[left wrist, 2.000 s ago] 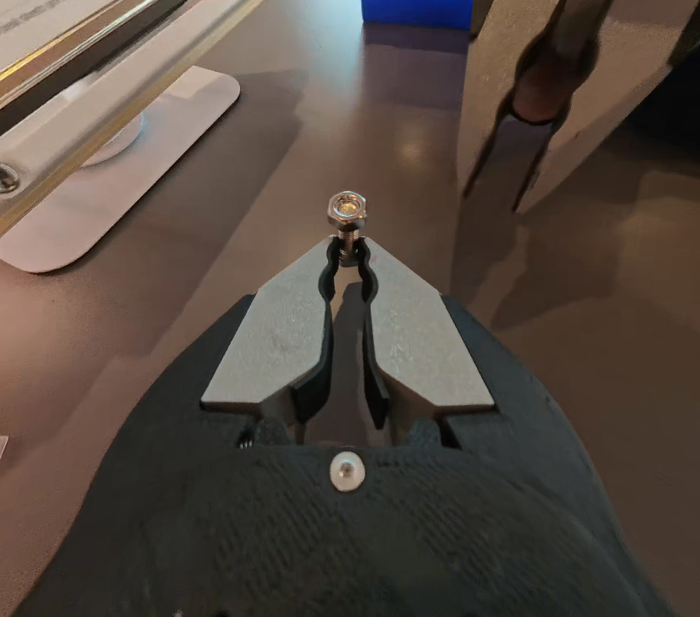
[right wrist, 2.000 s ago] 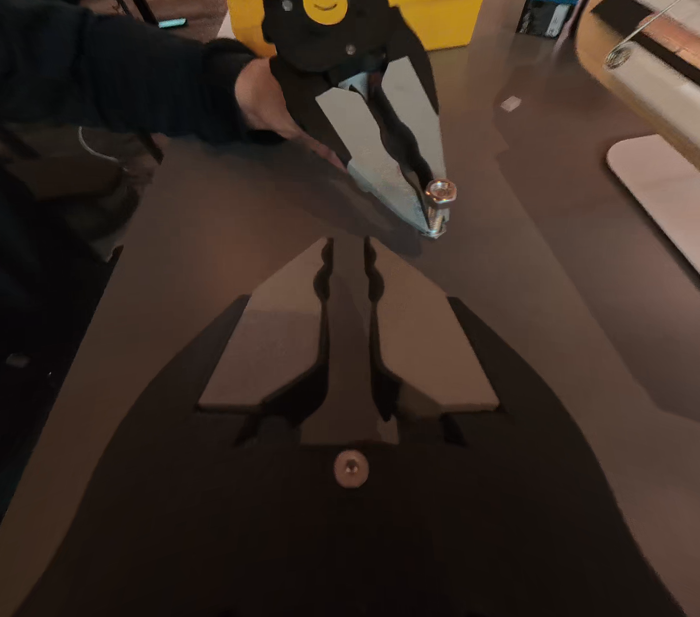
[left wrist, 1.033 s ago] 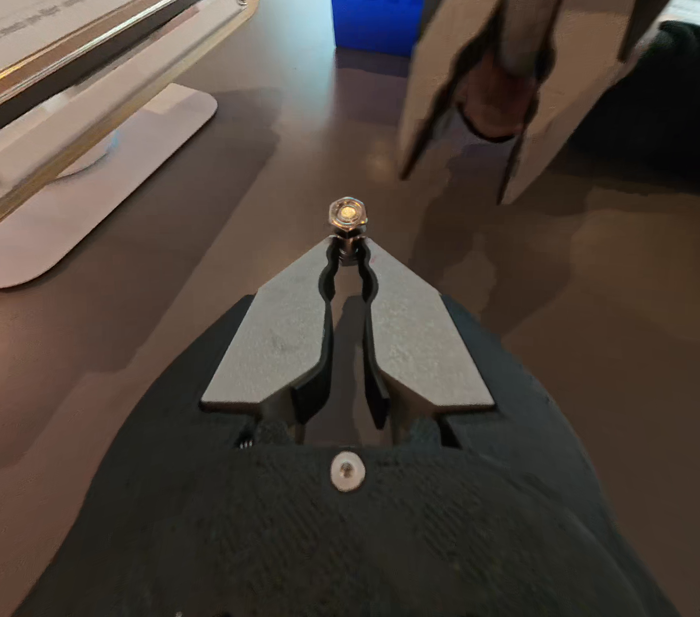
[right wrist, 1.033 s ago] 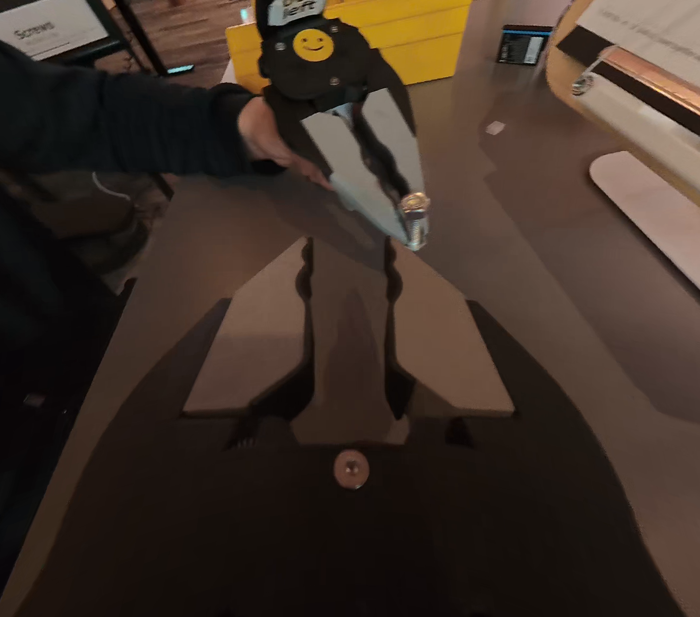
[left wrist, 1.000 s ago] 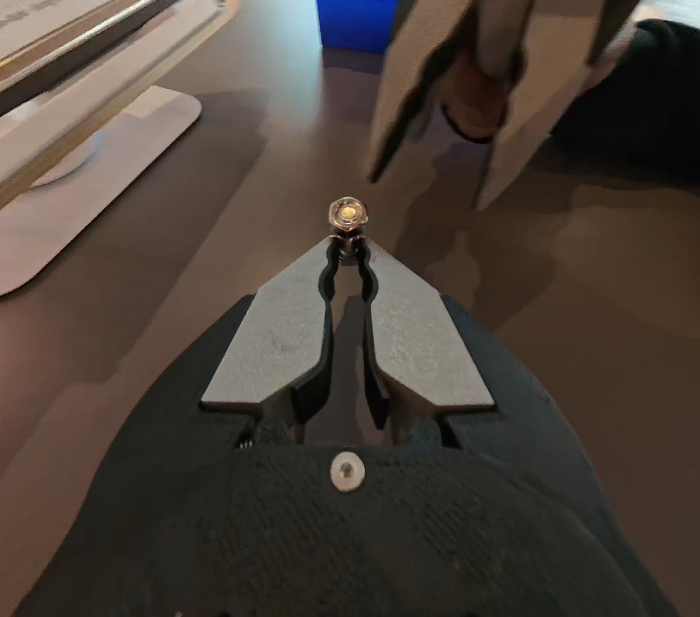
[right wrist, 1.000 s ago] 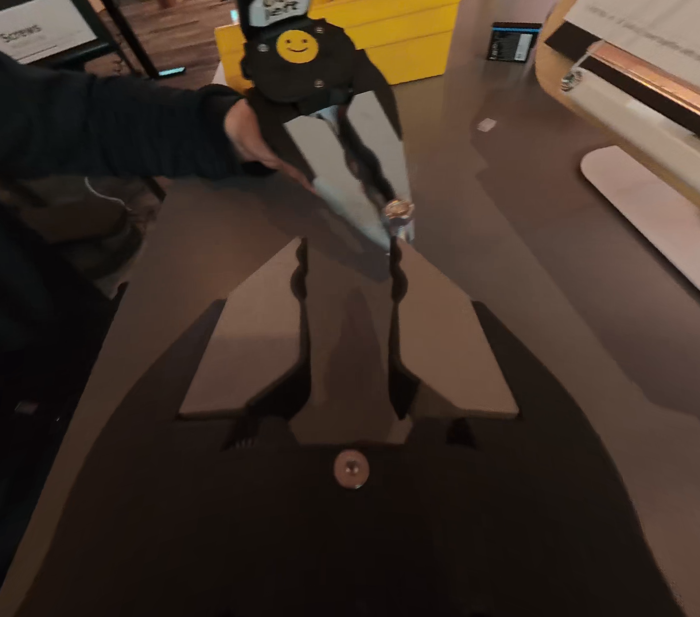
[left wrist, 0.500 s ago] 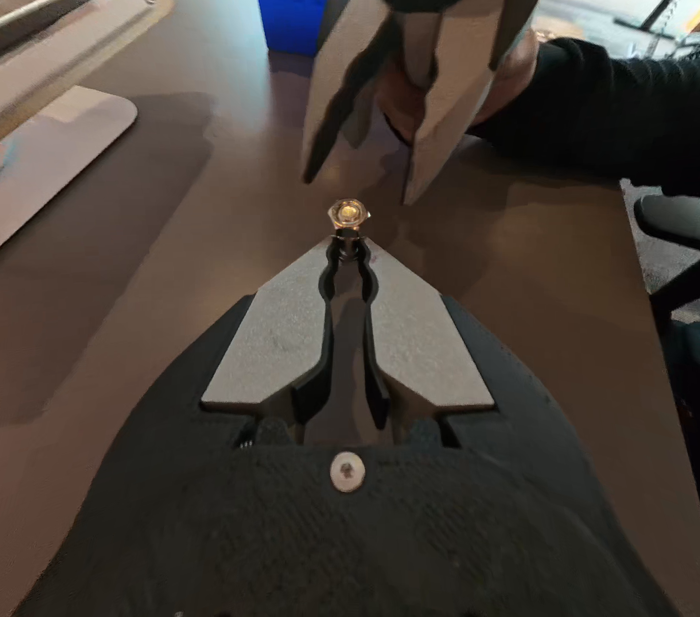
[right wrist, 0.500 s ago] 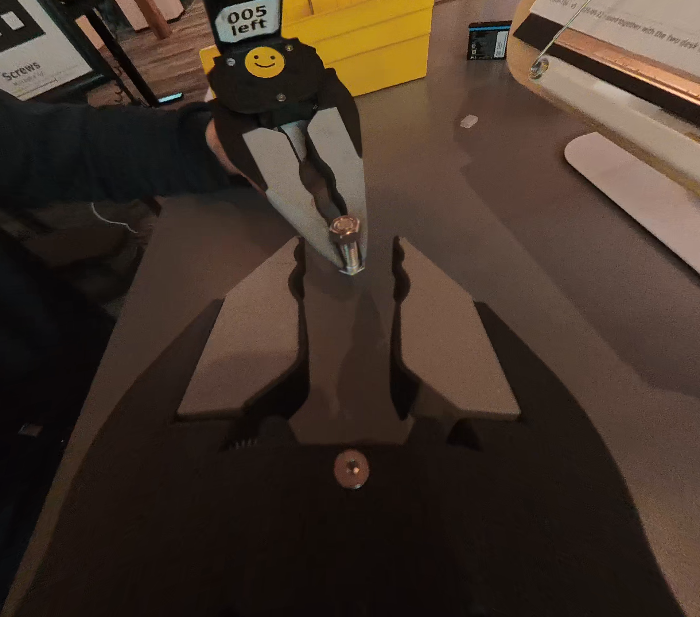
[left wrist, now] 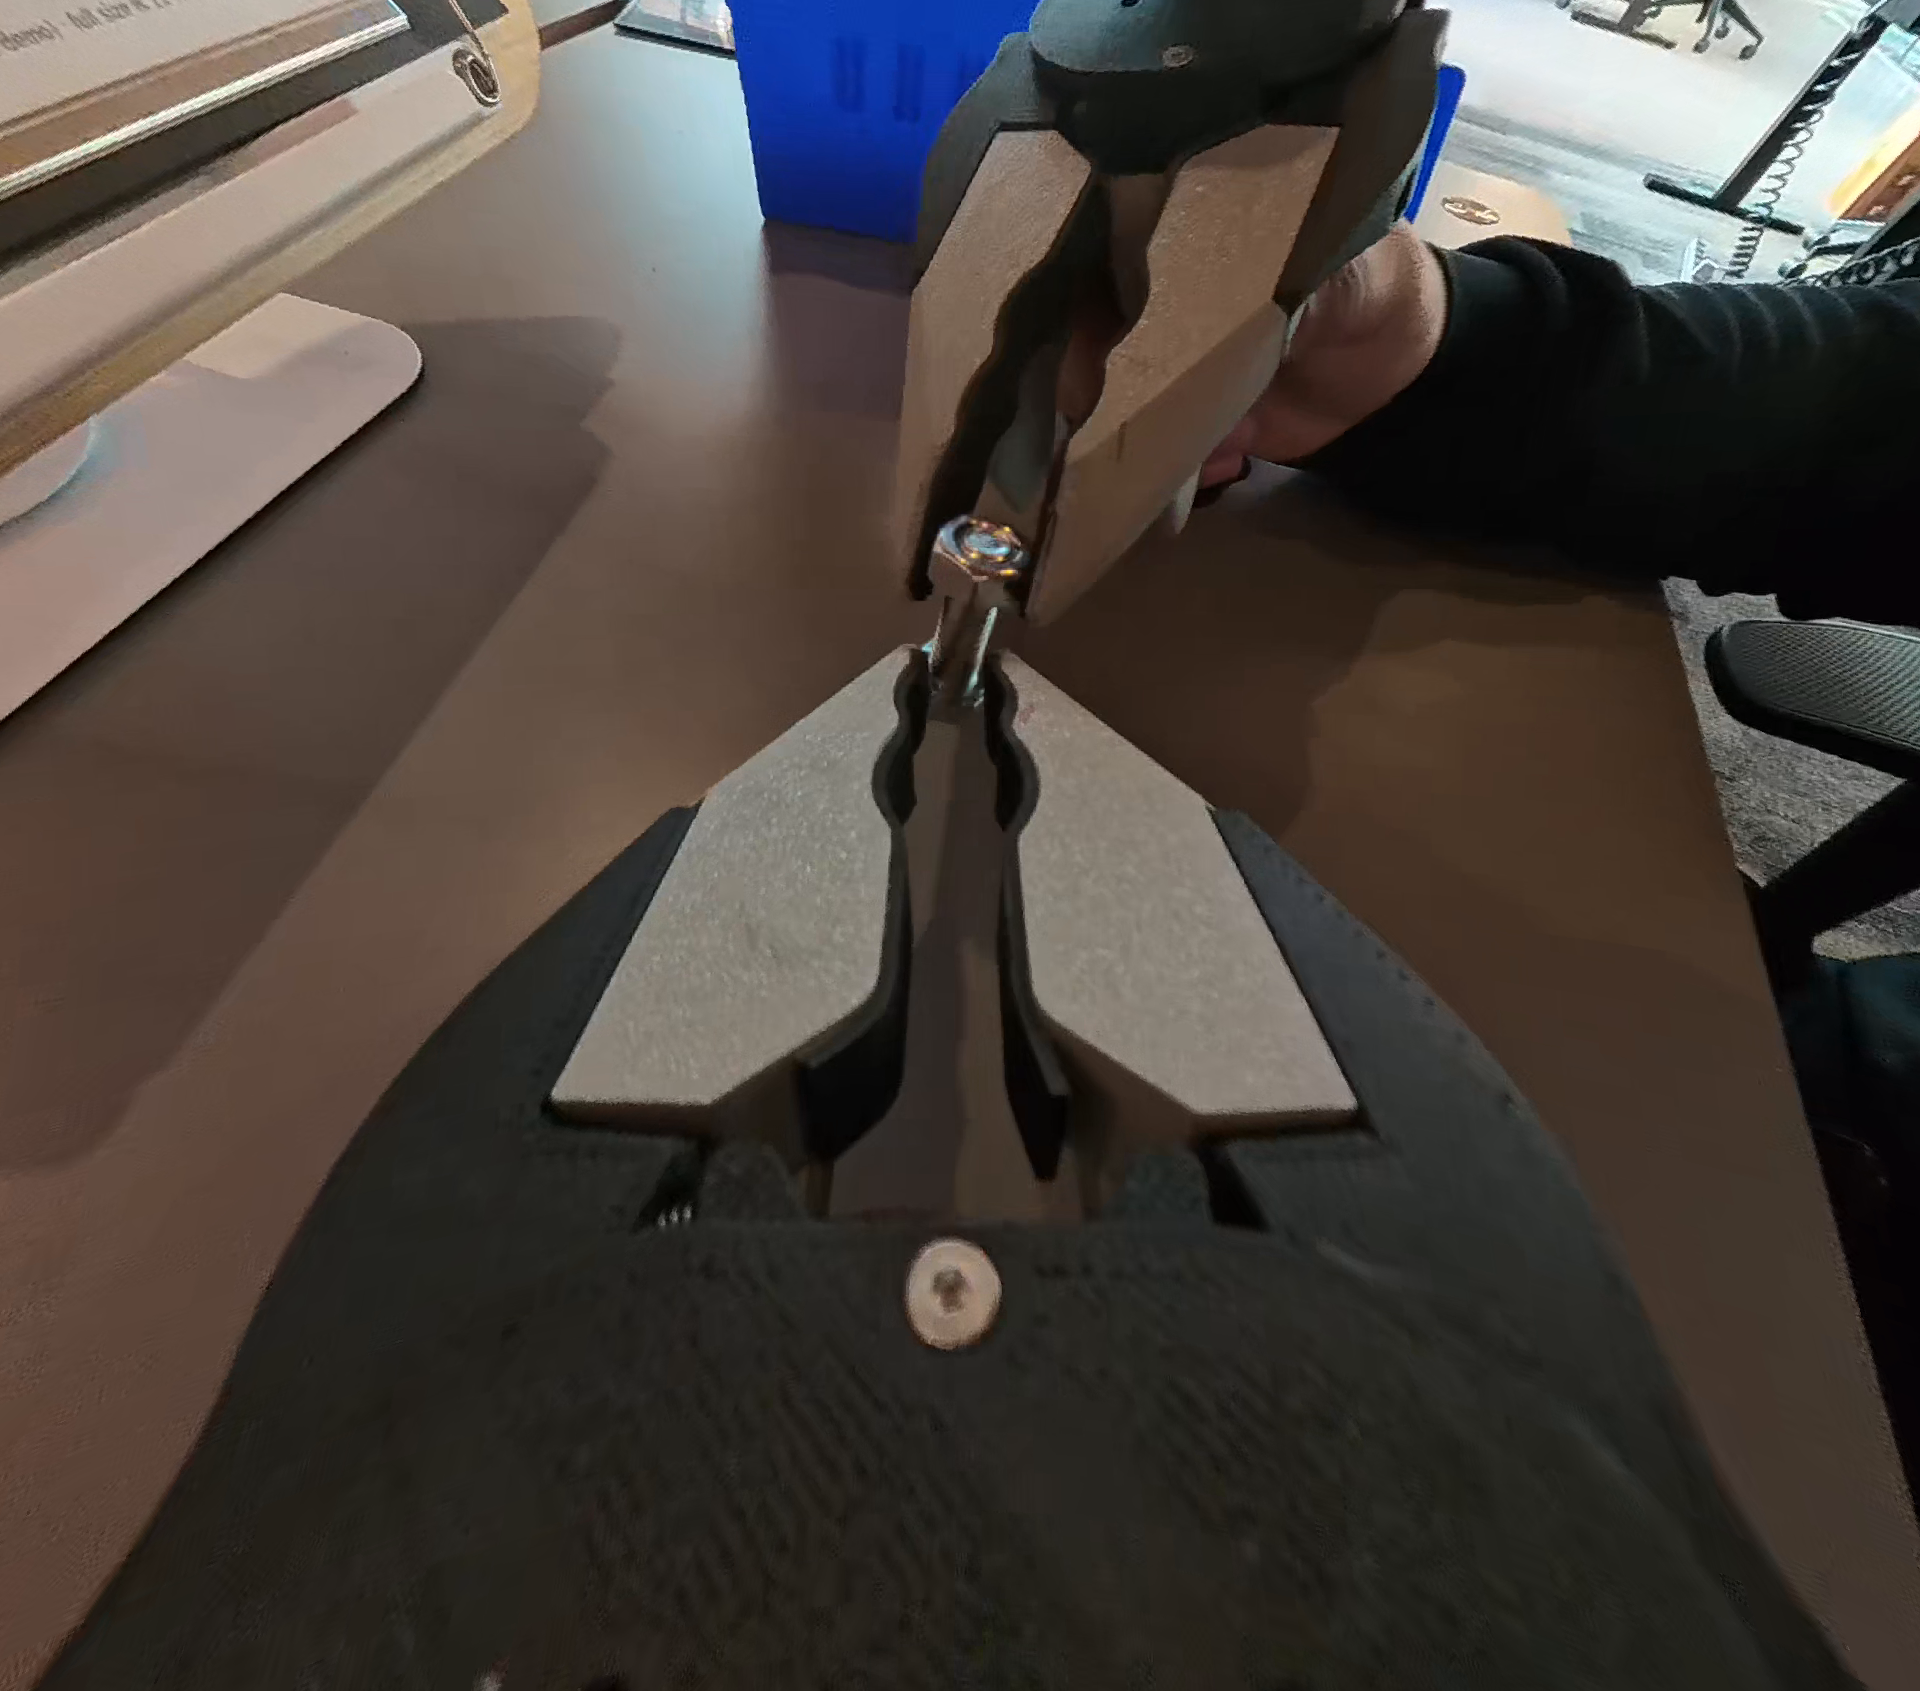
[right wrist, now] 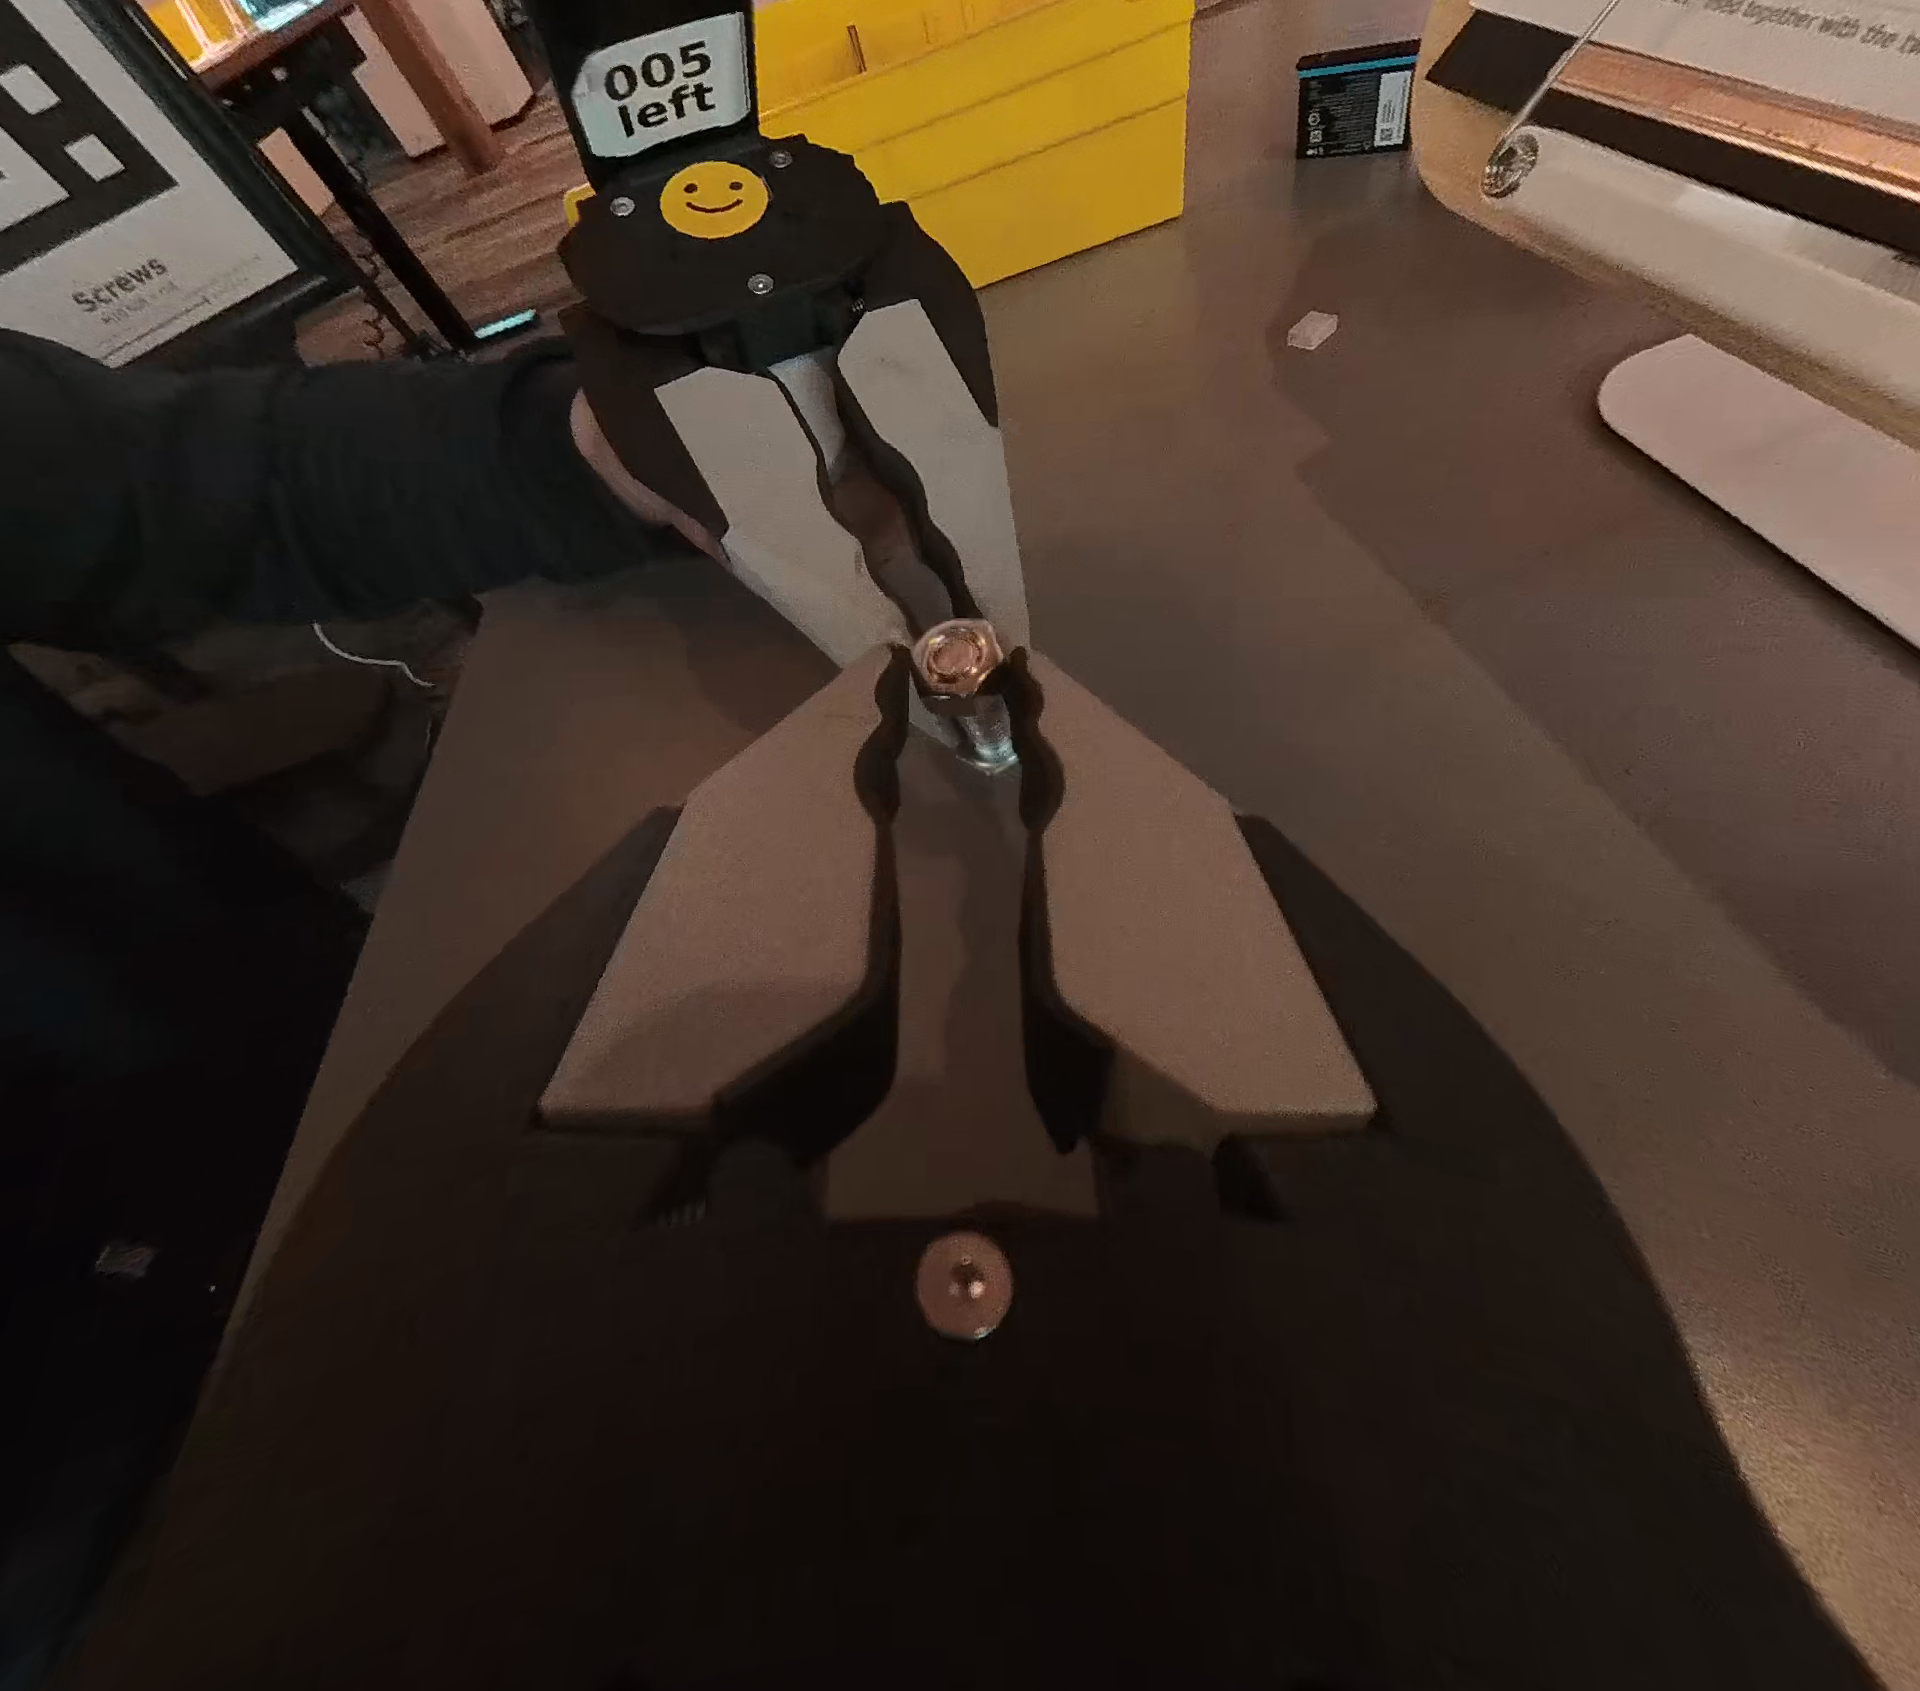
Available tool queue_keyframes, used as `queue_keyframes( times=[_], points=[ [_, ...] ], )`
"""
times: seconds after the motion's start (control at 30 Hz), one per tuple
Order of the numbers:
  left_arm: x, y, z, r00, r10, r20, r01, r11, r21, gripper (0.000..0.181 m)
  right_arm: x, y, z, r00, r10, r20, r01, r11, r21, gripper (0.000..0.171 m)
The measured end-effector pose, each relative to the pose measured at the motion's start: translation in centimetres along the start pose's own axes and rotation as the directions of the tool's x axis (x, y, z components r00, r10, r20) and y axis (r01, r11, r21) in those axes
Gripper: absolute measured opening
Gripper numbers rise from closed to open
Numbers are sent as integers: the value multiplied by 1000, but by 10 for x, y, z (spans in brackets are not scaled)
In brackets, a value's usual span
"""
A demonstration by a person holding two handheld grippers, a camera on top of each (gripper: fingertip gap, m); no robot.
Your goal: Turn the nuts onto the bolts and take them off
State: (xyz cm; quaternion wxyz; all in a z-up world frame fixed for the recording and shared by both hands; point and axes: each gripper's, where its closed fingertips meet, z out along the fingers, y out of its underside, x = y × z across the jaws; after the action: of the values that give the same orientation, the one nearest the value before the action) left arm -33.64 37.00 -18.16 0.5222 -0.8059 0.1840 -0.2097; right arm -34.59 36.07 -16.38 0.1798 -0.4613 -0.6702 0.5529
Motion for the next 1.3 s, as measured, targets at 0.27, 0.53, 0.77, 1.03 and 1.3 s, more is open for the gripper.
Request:
queue_keyframes(
  times=[0.27,0.53,0.77,1.03,1.3],
  points=[
    [6,7,7,998,-31,-55,30,999,-17,27,-10,-15,-3,1000,3,17,-4,998,65,16],
    [15,1,9,996,3,-87,-2,1000,17,18,-21,-14,7,999,-5,47,2,998,57,15],
    [15,0,8,995,-18,-101,20,1000,21,18,-19,-14,5,999,6,44,-9,998,56,15],
    [23,-1,9,991,-14,-130,18,999,28,15,-28,-22,6,996,19,83,-28,994,107,16],
    [9,7,9,999,50,-20,-50,998,-27,14,-22,-14,5,996,30,79,-36,996,79,15]
  ],
)
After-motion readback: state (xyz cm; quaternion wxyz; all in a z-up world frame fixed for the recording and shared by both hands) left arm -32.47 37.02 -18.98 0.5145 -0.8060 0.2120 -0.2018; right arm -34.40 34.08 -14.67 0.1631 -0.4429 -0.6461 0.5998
